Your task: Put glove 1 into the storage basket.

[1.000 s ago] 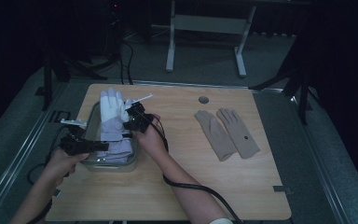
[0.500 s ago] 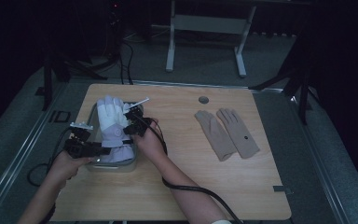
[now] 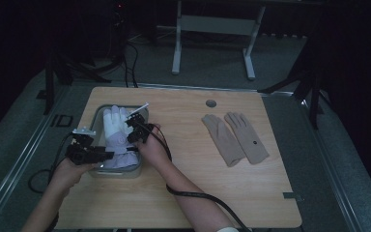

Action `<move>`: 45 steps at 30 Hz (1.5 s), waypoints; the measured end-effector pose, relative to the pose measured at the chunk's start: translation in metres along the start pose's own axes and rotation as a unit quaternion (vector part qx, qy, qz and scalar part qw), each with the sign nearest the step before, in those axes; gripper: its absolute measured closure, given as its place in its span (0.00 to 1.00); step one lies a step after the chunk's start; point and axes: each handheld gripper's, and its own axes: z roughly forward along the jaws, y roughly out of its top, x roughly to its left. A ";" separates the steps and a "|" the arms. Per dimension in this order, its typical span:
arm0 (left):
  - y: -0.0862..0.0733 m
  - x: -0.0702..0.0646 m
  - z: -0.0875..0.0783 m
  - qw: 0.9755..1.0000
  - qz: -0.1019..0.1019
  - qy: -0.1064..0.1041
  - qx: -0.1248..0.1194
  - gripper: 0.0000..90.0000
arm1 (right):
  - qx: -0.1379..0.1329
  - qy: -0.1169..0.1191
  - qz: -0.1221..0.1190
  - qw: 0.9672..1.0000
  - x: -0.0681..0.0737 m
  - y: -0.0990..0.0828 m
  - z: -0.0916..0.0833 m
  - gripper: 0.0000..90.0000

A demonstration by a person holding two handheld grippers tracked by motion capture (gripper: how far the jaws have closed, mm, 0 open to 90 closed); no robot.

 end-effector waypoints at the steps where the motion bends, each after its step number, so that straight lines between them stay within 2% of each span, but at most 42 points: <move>1: 0.000 0.000 0.000 1.000 0.000 -0.001 -0.001 0.56 | -0.003 0.002 -0.001 1.000 0.000 0.000 -0.001 0.76; 3: 0.000 0.000 0.000 1.000 0.000 0.002 -0.002 0.57 | -0.011 0.005 -0.007 1.000 0.000 0.001 -0.004 0.69; 5: -0.001 0.000 -0.001 1.000 -0.001 0.004 -0.007 0.57 | -0.020 0.014 -0.012 1.000 0.000 0.002 -0.007 0.57; 7: -0.001 -0.001 -0.004 1.000 -0.002 0.008 -0.019 0.58 | -0.036 0.013 -0.018 0.999 0.001 0.003 -0.014 0.52; 8: 0.000 -0.002 -0.006 1.000 -0.005 0.007 -0.026 0.58 | -0.049 0.016 -0.022 0.998 0.000 0.003 -0.017 0.45; 10: 0.001 -0.005 -0.010 0.999 -0.006 0.010 -0.042 0.58 | -0.067 0.014 -0.033 0.997 -0.002 0.004 -0.025 0.40; 13: 0.004 -0.012 -0.013 0.998 0.001 0.013 -0.054 0.58 | -0.077 0.038 -0.024 0.996 -0.006 0.004 -0.034 0.28; 15: 0.007 -0.018 -0.014 0.998 0.003 0.013 -0.063 0.58 | -0.078 0.041 -0.036 0.995 -0.008 0.002 -0.039 0.24; 23: 0.016 -0.041 -0.008 0.997 0.018 -0.008 -0.079 0.58 | -0.093 0.036 -0.046 0.994 -0.021 -0.010 -0.060 0.20; 31: 0.024 -0.064 0.005 0.994 0.041 -0.028 -0.095 0.59 | -0.106 0.022 -0.044 0.993 -0.041 -0.027 -0.082 0.20; 36: 0.028 -0.076 0.011 0.993 0.054 -0.034 -0.095 0.59 | -0.112 0.013 -0.037 0.993 -0.053 -0.036 -0.092 0.20; 37: 0.028 -0.079 0.012 0.993 0.057 -0.037 -0.097 0.59 | -0.116 0.012 -0.032 0.993 -0.060 -0.041 -0.097 0.20; 41: 0.030 -0.089 0.017 0.991 0.063 -0.049 -0.104 0.59 | -0.118 0.008 -0.032 0.992 -0.067 -0.049 -0.104 0.17; 43: 0.030 -0.094 0.021 0.989 0.074 -0.062 -0.110 0.56 | -0.121 0.011 -0.027 0.992 -0.072 -0.055 -0.108 0.17; 45: 0.030 -0.098 0.025 0.988 0.078 -0.065 -0.113 0.55 | -0.128 0.011 -0.019 0.992 -0.077 -0.060 -0.113 0.17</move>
